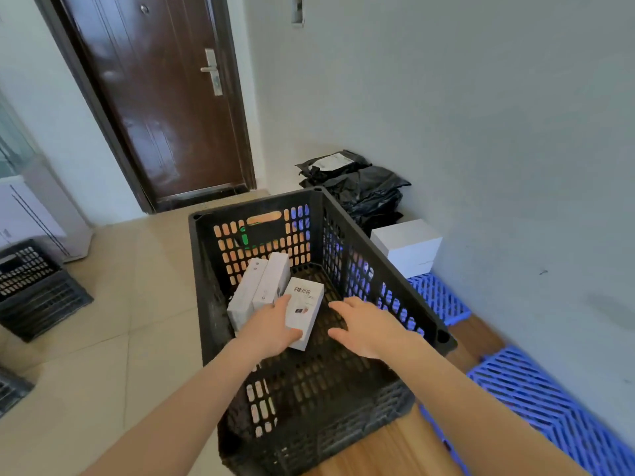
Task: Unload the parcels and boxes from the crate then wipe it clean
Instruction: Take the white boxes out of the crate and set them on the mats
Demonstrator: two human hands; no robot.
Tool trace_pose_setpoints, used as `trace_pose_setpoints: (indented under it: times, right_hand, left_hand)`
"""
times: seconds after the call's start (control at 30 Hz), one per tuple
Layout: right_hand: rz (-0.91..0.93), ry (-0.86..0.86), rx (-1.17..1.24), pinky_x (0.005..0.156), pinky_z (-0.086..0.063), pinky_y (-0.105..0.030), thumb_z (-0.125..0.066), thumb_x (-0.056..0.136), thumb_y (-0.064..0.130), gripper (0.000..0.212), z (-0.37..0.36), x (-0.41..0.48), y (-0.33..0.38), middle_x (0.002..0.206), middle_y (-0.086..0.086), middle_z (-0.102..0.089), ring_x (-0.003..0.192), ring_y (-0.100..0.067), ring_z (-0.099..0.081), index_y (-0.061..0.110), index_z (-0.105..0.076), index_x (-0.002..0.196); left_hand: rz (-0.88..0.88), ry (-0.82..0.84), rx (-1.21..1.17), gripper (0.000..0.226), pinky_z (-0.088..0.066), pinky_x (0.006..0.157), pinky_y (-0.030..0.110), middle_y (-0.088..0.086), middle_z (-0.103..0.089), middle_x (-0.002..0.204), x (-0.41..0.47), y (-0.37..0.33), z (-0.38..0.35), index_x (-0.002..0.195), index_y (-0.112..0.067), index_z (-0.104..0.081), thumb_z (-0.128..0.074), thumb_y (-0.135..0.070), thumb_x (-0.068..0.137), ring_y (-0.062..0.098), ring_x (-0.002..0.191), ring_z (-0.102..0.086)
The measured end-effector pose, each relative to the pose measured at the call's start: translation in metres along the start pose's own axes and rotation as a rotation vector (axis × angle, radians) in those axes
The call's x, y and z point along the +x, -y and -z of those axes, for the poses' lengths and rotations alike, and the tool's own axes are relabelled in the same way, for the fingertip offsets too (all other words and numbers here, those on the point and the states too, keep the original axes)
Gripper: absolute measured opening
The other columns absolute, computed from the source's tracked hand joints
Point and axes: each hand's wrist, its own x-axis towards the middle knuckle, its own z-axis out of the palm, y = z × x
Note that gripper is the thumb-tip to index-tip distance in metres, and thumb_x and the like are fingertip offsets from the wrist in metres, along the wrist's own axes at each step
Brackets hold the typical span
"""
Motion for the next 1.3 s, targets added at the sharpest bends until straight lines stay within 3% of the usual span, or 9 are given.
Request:
trace_pose_setpoints:
  times: [0.13,0.33,0.5,0.6,0.73,1.0,1.13,1.3]
  right_hand:
    - [-0.073,0.017,0.082,0.094,-0.047,-0.044,-0.042,0.096,0.046,0.057,-0.016,0.065,0.012,0.143,-0.005,-0.04,0.124,-0.027,-0.048,0.029,-0.025,0.148]
    - [-0.189,0.117,0.108,0.091,-0.047,-0.044,-0.047,0.094,0.042,0.062,-0.059,0.131,0.01,0.138,-0.007,-0.043,0.12,-0.03,-0.049,0.033,-0.018,0.148]
    - [-0.208,0.254,0.071,0.095,-0.044,-0.043,-0.066,0.083,0.04,0.094,-0.089,0.149,0.011,0.142,-0.009,-0.038,0.125,-0.03,-0.044,0.035,-0.001,0.151]
    - [-0.202,0.267,0.109,0.094,-0.044,-0.043,-0.073,0.078,0.037,0.11,-0.104,0.156,0.017,0.142,-0.009,-0.037,0.124,-0.03,-0.045,0.032,0.009,0.152]
    - [-0.219,0.227,0.241,0.094,-0.047,-0.042,-0.074,0.079,0.035,0.116,-0.119,0.161,0.026,0.144,-0.007,-0.038,0.122,-0.027,-0.049,0.027,0.017,0.15]
    - [-0.309,0.13,0.588,0.106,-0.04,-0.032,-0.064,0.086,0.02,0.087,-0.094,0.155,0.018,0.146,-0.006,-0.044,0.127,-0.023,-0.048,0.03,-0.009,0.153]
    - [-0.253,0.103,0.577,0.104,-0.043,-0.036,-0.061,0.084,0.005,0.084,-0.063,0.137,0.011,0.145,-0.007,-0.044,0.126,-0.023,-0.048,0.028,-0.017,0.153]
    - [-0.176,-0.029,0.583,0.107,-0.041,-0.033,-0.063,0.084,0.006,0.082,-0.031,0.101,0.016,0.146,-0.004,-0.043,0.126,-0.019,-0.047,0.026,-0.022,0.152]
  left_hand:
    - [0.023,0.036,0.211,0.064,-0.048,0.091,0.038,0.007,-0.05,0.135,0.049,0.012,-0.01,0.146,-0.027,-0.028,-0.06,-0.042,0.092,0.026,0.121,-0.051]
    - [0.16,0.266,0.312,0.082,-0.051,0.094,0.044,0.014,-0.039,0.139,0.099,0.029,-0.043,0.15,-0.029,-0.013,-0.065,-0.037,0.087,0.032,0.121,-0.049]
    - [0.17,0.229,0.351,0.085,-0.05,0.094,0.041,0.02,-0.035,0.14,0.118,0.037,-0.058,0.152,-0.028,-0.004,-0.062,-0.023,0.09,0.034,0.122,-0.048]
    - [0.147,0.2,0.298,0.081,-0.05,0.09,0.037,0.019,-0.042,0.131,0.127,0.035,-0.064,0.149,-0.025,-0.008,-0.062,-0.022,0.09,0.029,0.116,-0.051]
    - [0.144,0.146,0.212,0.072,-0.052,0.088,0.033,0.017,-0.044,0.126,0.13,0.031,-0.069,0.145,-0.022,-0.014,-0.062,-0.026,0.091,0.025,0.11,-0.054]
    - [0.125,0.098,-0.007,0.074,-0.054,0.086,0.03,0.014,-0.043,0.128,0.121,0.02,-0.057,0.152,-0.026,-0.007,-0.055,-0.024,0.096,0.021,0.106,-0.057]
    - [0.124,0.021,-0.056,0.065,-0.056,0.085,0.03,0.01,-0.047,0.122,0.104,0.007,-0.043,0.148,-0.024,-0.018,-0.055,-0.021,0.095,0.019,0.102,-0.058]
    - [0.09,-0.101,-0.089,0.06,-0.054,0.084,0.029,0.007,-0.05,0.117,0.064,-0.01,-0.02,0.141,-0.022,-0.029,-0.062,-0.024,0.091,0.019,0.103,-0.058]
